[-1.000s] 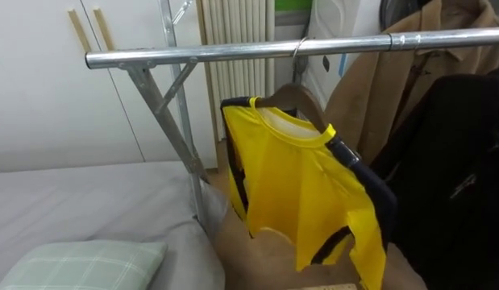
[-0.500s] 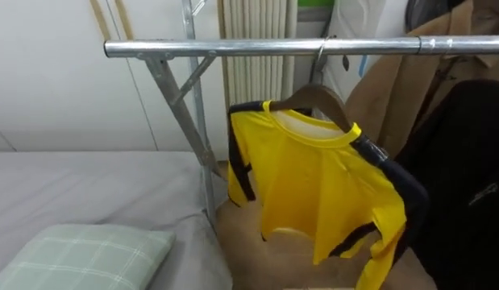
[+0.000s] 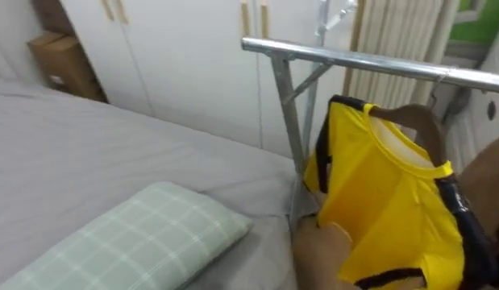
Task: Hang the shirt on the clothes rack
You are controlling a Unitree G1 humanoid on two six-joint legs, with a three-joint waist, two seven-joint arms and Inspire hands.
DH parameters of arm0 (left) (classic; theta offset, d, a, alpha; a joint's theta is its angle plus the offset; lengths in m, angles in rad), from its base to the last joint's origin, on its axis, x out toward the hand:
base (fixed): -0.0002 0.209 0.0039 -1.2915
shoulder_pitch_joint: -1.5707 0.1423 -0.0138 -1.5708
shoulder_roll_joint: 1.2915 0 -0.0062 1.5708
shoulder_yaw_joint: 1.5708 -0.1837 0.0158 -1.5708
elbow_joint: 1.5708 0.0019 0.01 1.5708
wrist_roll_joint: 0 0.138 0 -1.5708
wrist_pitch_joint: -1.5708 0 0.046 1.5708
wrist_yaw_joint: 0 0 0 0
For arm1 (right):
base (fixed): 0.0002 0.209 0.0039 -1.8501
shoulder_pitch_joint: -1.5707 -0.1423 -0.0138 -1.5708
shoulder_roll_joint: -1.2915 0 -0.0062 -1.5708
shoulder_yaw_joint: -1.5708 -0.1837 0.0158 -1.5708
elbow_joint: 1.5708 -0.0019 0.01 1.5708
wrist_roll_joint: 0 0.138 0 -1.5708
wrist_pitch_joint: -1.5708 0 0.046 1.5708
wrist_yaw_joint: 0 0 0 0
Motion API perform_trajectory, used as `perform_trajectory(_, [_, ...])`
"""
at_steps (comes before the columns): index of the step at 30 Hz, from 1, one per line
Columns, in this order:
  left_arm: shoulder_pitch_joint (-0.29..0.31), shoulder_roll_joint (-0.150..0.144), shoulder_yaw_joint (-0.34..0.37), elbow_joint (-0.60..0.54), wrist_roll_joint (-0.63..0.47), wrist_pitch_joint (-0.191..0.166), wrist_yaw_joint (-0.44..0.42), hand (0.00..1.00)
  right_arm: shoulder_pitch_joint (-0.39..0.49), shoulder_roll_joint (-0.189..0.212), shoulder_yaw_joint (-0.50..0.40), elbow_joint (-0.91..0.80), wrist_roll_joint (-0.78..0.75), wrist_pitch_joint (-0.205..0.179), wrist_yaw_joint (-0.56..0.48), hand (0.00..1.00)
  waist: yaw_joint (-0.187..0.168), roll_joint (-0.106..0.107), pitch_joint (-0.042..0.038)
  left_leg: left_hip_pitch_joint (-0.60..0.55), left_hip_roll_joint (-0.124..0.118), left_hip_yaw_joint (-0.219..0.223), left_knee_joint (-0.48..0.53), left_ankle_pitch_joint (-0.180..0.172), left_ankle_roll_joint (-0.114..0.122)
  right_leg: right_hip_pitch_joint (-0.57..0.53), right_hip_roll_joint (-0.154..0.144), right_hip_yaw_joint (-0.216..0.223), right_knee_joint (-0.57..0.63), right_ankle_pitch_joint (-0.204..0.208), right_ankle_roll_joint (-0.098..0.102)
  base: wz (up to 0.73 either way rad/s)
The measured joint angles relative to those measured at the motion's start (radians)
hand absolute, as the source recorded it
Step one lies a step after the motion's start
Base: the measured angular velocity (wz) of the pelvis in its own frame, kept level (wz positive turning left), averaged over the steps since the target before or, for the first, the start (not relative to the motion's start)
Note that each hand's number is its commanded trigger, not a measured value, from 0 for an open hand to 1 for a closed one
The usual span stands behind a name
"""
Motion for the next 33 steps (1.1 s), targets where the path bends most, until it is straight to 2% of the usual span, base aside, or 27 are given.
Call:
perform_trajectory(2, [0.007,0.002,-0.009,-0.006,0.008,0.000,-0.018,0.00,0.002,-0.005,0.000,0.003,-0.002,0.000,0.002,0.00,-0.005,0.002,0.0007,0.018,-0.007,0.006,-0.016,0.000,0.000,0.009,-0.016,-0.055,0.003,-0.007,0.010,1.01])
perform_trajectory(4, [0.012,0.003,-0.023,-0.011,0.016,0.000,-0.025,0.00,0.006,-0.011,-0.005,0.004,-0.007,0.000,0.010,0.00,-0.008,0.001,0.0013,0.037,-0.030,0.007,-0.076,0.000,0.000,0.015,-0.032,-0.121,0.004,-0.013,0.021,0.92])
perform_trajectory(7, [0.014,0.004,-0.021,-0.011,0.017,-0.002,-0.035,0.00,0.016,-0.008,-0.021,0.004,-0.006,0.000,0.002,0.00,-0.002,-0.003,0.0006,0.037,-0.044,0.007,-0.117,0.010,-0.009,0.018,-0.049,-0.186,0.003,-0.014,0.024,0.69])
perform_trajectory(12, [0.037,0.002,-0.018,-0.012,0.023,-0.026,-0.041,0.00,0.021,-0.009,-0.021,0.004,-0.008,0.000,-0.014,0.00,0.010,-0.007,-0.0006,0.046,-0.069,0.006,-0.167,0.037,0.003,0.024,-0.071,-0.232,-0.002,-0.007,0.031,0.32])
perform_trajectory(15, [0.068,0.002,-0.018,-0.012,0.016,-0.029,-0.040,0.00,0.030,-0.005,-0.021,0.002,0.005,0.001,-0.036,0.00,0.010,-0.007,-0.0047,0.047,-0.075,-0.015,-0.169,0.037,0.004,0.036,-0.077,-0.243,-0.003,-0.005,0.035,0.16])
perform_trajectory(20, [0.102,0.001,0.003,-0.005,0.040,-0.019,-0.038,0.00,0.042,0.007,-0.022,0.002,0.018,0.010,-0.065,0.00,0.011,-0.004,-0.0104,0.045,-0.081,-0.060,-0.168,0.031,0.014,0.067,-0.092,-0.295,-0.005,-0.005,0.051,0.31])
perform_trajectory(23, [0.123,-0.006,0.010,0.002,0.057,0.010,-0.040,0.00,0.047,0.008,-0.034,0.003,0.016,0.030,-0.090,0.00,0.011,0.002,-0.0112,0.045,-0.091,-0.093,-0.172,0.024,0.025,0.101,-0.101,-0.322,-0.004,-0.006,0.067,0.37])
perform_trajectory(25, [0.126,-0.010,0.018,0.005,0.078,0.030,-0.046,0.00,0.051,0.016,-0.076,0.004,0.018,0.040,-0.108,0.00,-0.008,0.008,-0.0116,0.036,-0.110,-0.164,-0.174,0.021,0.037,0.125,-0.106,-0.354,-0.004,-0.005,0.087,0.67])
perform_trajectory(26, [0.126,-0.012,0.018,0.004,0.086,0.034,-0.047,0.00,0.052,0.018,-0.085,0.004,0.021,0.043,-0.112,0.00,-0.008,0.008,-0.0116,0.035,-0.114,-0.174,-0.177,0.022,0.039,0.129,-0.109,-0.356,-0.003,-0.005,0.091,0.85])
perform_trajectory(27, [0.126,-0.014,0.017,0.003,0.098,0.040,-0.049,0.00,0.053,0.021,-0.098,0.003,0.024,0.048,-0.118,0.00,-0.021,0.008,-0.0112,0.030,-0.128,-0.218,-0.177,0.026,0.046,0.143,-0.113,-0.345,-0.003,-0.006,0.101,1.08])
perform_trajectory(28, [0.121,-0.015,0.014,0.003,0.109,0.044,-0.053,0.00,0.055,0.023,-0.106,0.002,0.026,0.051,-0.119,0.00,-0.044,0.004,-0.0094,0.023,-0.143,-0.274,-0.176,0.031,0.055,0.157,-0.115,-0.295,0.000,-0.007,0.115,1.26])
perform_trajectory(29, [0.115,-0.016,0.011,0.003,0.111,0.044,-0.053,0.00,0.057,0.025,-0.108,0.000,0.026,0.051,-0.120,0.00,-0.056,-0.003,-0.0072,0.017,-0.151,-0.298,-0.175,0.033,0.059,0.158,-0.113,-0.211,0.000,-0.008,0.118,1.50])
perform_trajectory(30, [0.105,-0.015,0.007,0.003,0.111,0.045,-0.053,0.00,0.059,0.032,-0.114,-0.008,0.026,0.051,-0.127,0.00,-0.064,-0.008,-0.0067,0.006,-0.173,-0.346,-0.175,0.039,0.071,0.156,-0.109,-0.025,-0.003,-0.009,0.128,1.44])
perform_trajectory(31, [0.087,-0.015,0.006,-0.007,0.110,0.044,-0.052,0.00,0.056,0.043,-0.133,-0.013,0.026,0.049,-0.131,0.00,-0.068,-0.013,-0.0074,-0.006,-0.194,-0.390,-0.175,0.045,0.076,0.158,-0.102,0.062,-0.005,-0.013,0.143,1.29])
perform_trajectory(33, [0.075,-0.018,0.006,-0.017,0.100,0.039,-0.051,0.00,0.050,0.047,-0.136,-0.019,0.031,0.048,-0.129,0.00,-0.049,-0.016,-0.0096,-0.011,-0.215,-0.421,-0.174,0.055,0.078,0.166,-0.101,0.087,-0.007,-0.016,0.150,0.70])
